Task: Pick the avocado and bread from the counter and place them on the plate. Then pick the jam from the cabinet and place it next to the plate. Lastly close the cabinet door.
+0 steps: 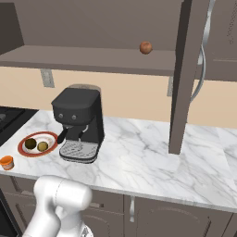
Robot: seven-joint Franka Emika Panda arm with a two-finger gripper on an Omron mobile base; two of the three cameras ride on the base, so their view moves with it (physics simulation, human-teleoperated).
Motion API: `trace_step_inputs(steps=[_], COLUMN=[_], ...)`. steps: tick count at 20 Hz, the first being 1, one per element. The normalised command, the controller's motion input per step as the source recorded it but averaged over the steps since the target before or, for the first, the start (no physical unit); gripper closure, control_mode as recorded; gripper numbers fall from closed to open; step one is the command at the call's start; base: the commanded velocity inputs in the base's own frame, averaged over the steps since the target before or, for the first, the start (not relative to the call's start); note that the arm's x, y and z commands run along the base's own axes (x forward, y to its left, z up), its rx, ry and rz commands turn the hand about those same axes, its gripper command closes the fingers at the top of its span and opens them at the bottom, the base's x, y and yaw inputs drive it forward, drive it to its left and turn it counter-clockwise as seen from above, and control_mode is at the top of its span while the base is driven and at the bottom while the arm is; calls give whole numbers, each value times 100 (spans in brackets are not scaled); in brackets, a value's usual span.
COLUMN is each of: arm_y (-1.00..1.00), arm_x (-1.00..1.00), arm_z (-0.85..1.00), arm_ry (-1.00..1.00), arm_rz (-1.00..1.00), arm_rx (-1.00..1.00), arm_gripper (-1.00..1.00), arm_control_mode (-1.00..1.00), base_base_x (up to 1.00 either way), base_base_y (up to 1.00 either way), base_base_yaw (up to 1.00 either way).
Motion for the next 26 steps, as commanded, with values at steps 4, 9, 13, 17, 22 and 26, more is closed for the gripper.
trace_step_inputs(steps=[4,9,13,17,22,26], arm_y=[1,0,0,0,2,8], arm_x=[8,14,14,17,18,18], arm_z=[12,18,20,18,14,16], arm_ry=[-16,-13,-12,-10,-10,-12], arm_rz=[-1,0,-1,0,-1,-2], arm_rx=[0,0,0,0,0,0], arm_gripper=[-100,-100,-100,-100,-100,-100], arm_control_mode=[-100,-100,-100,-100,-100,-100], base_base_x=[0,0,0,0,0,0], base_base_y=[0,0,0,0,0,0], base_base_yaw=[0,0,0,0,0,0])
